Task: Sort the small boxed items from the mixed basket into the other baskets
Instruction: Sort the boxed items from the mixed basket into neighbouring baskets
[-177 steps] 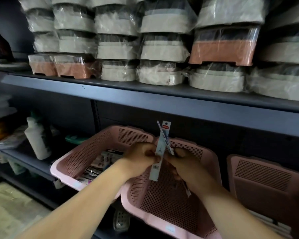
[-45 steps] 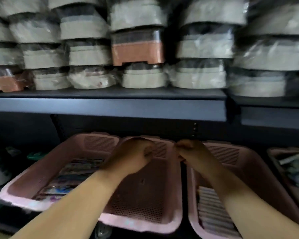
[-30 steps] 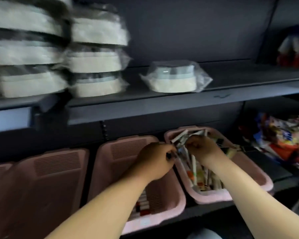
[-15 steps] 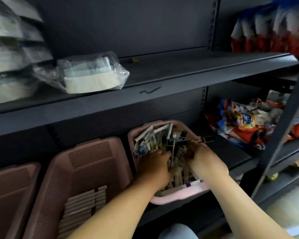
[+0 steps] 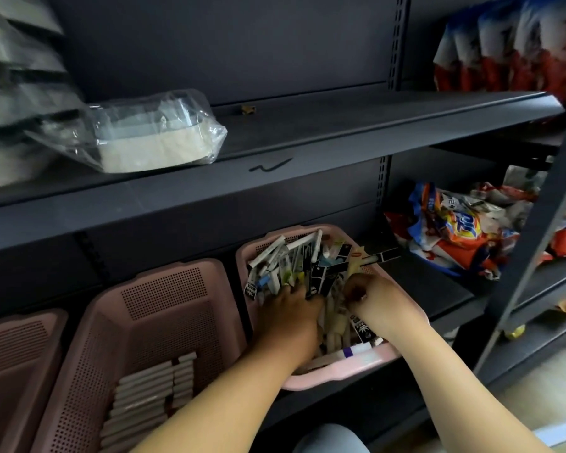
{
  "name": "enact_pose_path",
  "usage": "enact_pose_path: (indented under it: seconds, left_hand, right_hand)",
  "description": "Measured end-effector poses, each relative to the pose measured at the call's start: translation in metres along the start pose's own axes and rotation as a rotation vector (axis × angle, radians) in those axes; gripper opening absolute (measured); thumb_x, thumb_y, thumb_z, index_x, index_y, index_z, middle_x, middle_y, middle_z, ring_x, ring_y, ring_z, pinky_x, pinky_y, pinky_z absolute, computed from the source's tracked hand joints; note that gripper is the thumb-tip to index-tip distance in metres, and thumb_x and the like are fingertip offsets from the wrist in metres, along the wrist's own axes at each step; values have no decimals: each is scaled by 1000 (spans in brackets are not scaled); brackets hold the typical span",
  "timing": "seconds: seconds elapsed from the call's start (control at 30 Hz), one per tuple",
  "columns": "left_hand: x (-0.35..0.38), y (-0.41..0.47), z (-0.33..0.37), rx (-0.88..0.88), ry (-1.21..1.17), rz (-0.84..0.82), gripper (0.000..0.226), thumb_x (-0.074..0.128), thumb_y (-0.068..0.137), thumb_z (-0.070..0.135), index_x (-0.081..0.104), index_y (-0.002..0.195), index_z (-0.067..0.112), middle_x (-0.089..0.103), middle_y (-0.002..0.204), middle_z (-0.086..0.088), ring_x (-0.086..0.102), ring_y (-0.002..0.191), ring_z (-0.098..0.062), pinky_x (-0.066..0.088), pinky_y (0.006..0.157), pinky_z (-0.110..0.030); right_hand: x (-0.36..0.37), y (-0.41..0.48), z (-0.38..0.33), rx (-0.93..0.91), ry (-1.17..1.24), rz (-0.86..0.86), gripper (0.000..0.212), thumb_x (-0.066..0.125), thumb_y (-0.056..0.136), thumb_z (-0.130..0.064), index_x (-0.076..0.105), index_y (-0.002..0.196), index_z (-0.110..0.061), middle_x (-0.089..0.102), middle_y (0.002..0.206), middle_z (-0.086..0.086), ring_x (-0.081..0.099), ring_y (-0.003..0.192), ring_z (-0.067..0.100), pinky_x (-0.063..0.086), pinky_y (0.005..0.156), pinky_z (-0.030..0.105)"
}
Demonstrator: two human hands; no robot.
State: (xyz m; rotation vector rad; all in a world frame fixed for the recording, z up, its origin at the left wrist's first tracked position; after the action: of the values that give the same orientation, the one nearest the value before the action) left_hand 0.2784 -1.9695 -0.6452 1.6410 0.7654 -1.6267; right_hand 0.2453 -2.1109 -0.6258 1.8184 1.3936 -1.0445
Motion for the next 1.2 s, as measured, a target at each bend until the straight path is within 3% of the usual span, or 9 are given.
enact_pose_path:
  seconds: [0.27,0.43,0.57,0.67,0.73,0.87,1.03,1.1,1.2]
  left_hand:
    - [-12,-6,0,-1,-101,50,43,54,99,20,49,139,31,54,131,-3,53,122,-30,47,97,-41]
    - [-22,-9,-10,-43,-338,108,28,48,101,26,58,126,32,62,124,5,60,110,-20,50,89,-35]
    - [-23,-12,-19,-78,-498,147,18,53,102,27,64,116,33,65,115,10,62,93,-12,47,77,-28]
    - [-20,-10,-22,-80,-551,157,17,56,103,27,64,114,37,66,112,12,62,90,-9,44,71,-22]
    - [-18,-10,-27,-100,-621,168,18,57,103,27,63,112,42,65,100,15,61,78,-1,40,61,-16]
    - [-20,-8,-36,-131,-768,217,18,65,101,24,58,102,40,58,75,8,54,58,-2,41,48,-21]
    - [-27,-5,-54,-249,-960,243,44,75,94,21,54,125,43,66,96,4,68,82,-11,58,69,-31]
    - [-26,-4,-59,-271,-1010,211,49,73,95,23,49,129,49,70,99,3,71,84,-13,57,63,-30]
    - [-36,-4,-65,-245,-992,210,11,67,100,22,70,103,32,73,88,4,70,74,-4,59,66,-28]
  right_hand:
    - [1,7,5,-12,512,-62,38,61,82,1,73,74,-34,70,89,-14,63,94,7,47,83,26]
    - [-4,14,12,-26,803,-120,2,71,72,-14,70,71,-13,68,78,-3,64,79,14,47,72,22]
    - [-15,12,13,-115,782,-101,37,70,52,-43,64,75,-14,61,63,-14,55,60,-2,41,57,11]
    - [-7,4,15,-71,876,-91,12,75,72,-15,63,73,-16,59,75,4,55,61,10,44,54,17]
    - [-2,6,22,-10,814,-52,21,72,82,-2,64,73,-19,58,79,12,54,58,16,45,51,24]
    - [-4,7,18,37,598,-64,15,76,69,-27,64,78,-31,66,83,8,60,73,26,51,72,43]
    - [-13,4,14,66,676,3,24,75,75,-8,62,79,-28,68,92,16,66,87,38,53,87,55]
    - [-13,4,4,65,710,-7,31,67,80,6,62,88,-24,69,91,12,67,82,34,56,80,52]
    - [-14,8,-23,19,797,14,41,50,82,21,63,96,-14,68,100,10,66,73,24,53,54,30]
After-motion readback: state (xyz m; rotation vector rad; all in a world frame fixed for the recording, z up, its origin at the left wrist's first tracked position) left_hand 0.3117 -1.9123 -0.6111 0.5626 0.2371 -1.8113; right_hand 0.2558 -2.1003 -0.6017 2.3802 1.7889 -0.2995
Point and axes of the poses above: each hand's wrist, its own y-axis towards the middle knuckle, its own x-axis out of the palm, z = x × y, the point moved 10 cm from there along y, towards the middle knuckle
